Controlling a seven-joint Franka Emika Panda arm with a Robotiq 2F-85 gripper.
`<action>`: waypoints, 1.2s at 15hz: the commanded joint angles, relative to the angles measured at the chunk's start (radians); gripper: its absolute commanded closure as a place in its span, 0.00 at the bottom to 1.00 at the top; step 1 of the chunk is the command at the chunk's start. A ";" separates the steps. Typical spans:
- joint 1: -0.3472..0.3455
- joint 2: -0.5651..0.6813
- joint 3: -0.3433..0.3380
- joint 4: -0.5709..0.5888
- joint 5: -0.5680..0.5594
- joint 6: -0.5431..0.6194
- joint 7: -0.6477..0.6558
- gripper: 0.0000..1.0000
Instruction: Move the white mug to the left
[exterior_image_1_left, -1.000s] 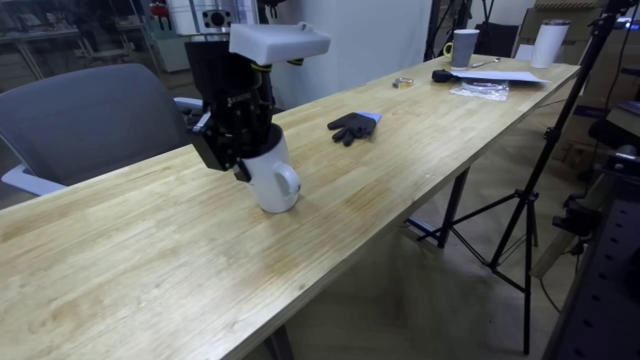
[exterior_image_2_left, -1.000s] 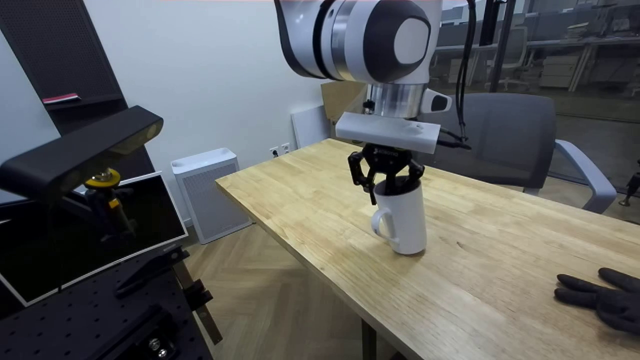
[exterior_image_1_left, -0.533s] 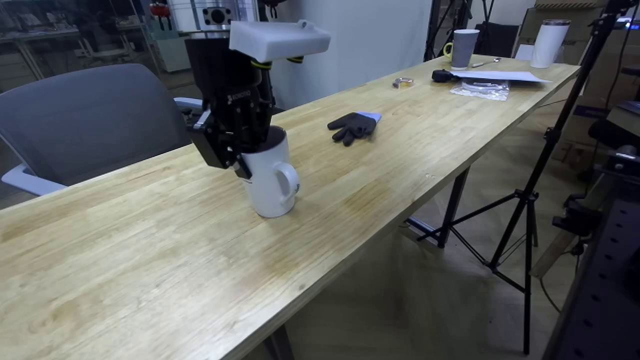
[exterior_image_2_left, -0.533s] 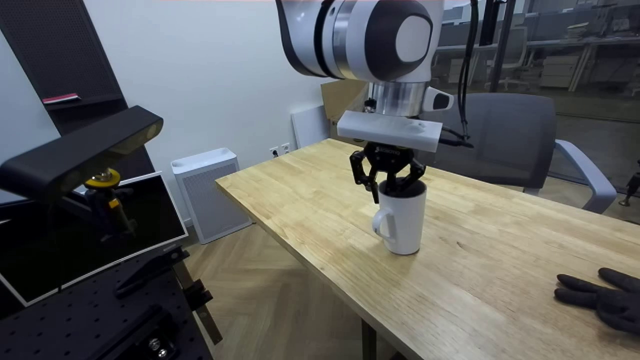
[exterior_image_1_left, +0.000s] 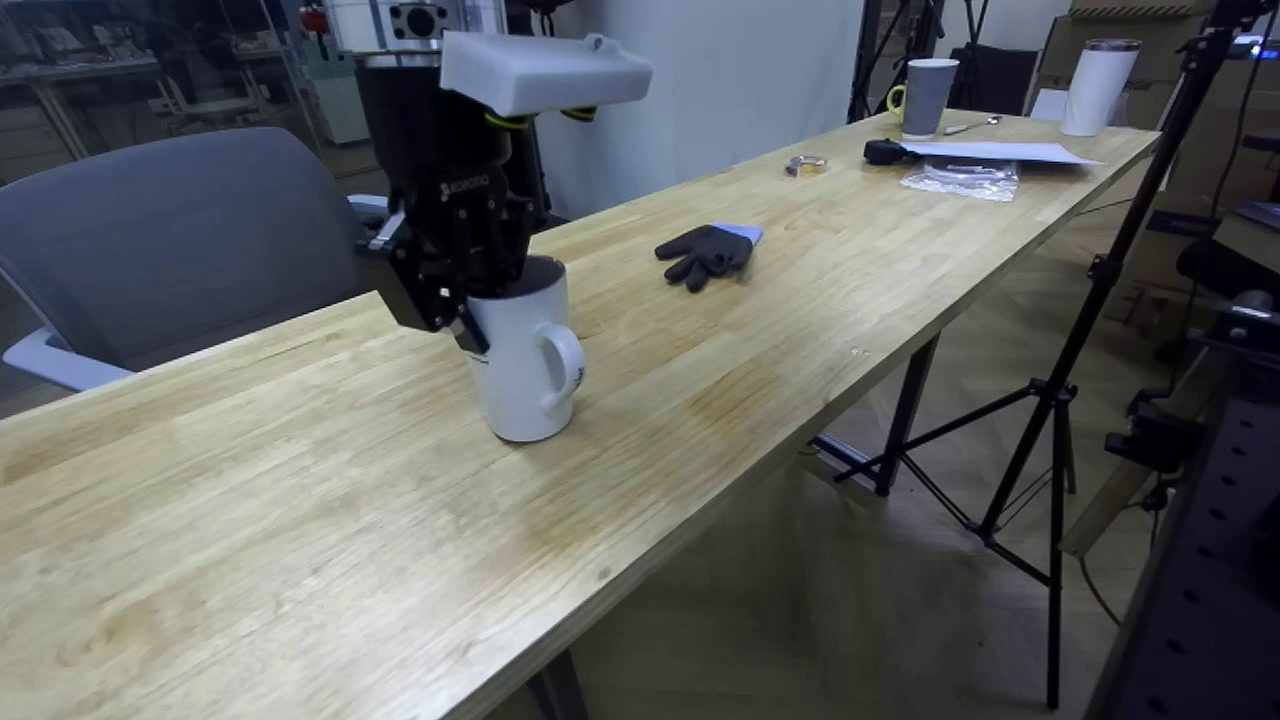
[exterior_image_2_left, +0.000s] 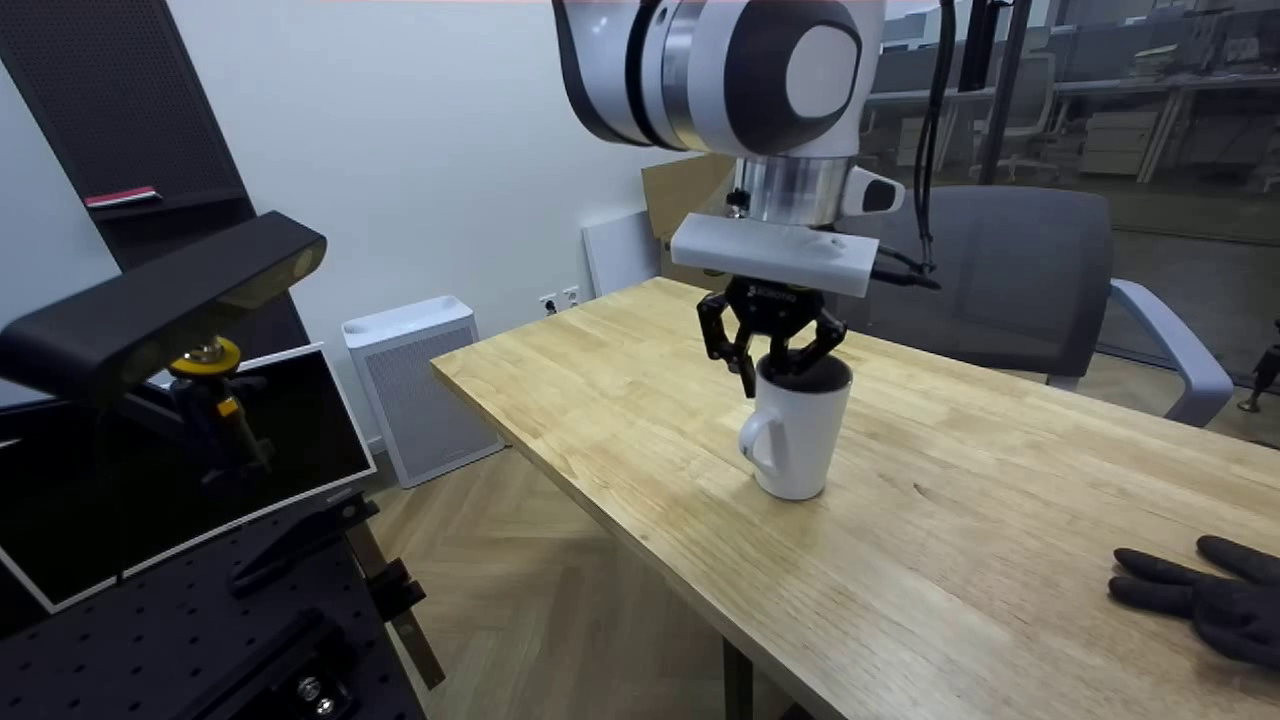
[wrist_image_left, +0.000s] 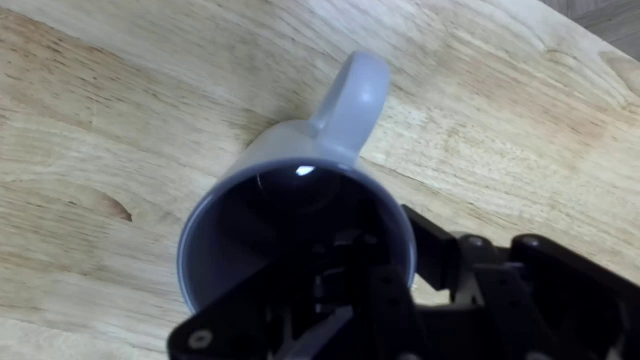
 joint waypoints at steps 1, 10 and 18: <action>-0.008 -0.045 0.018 0.001 0.021 -0.024 0.004 0.96; 0.003 -0.082 0.018 0.004 0.026 -0.037 0.011 0.96; 0.028 -0.115 0.014 0.008 0.019 -0.033 0.034 0.96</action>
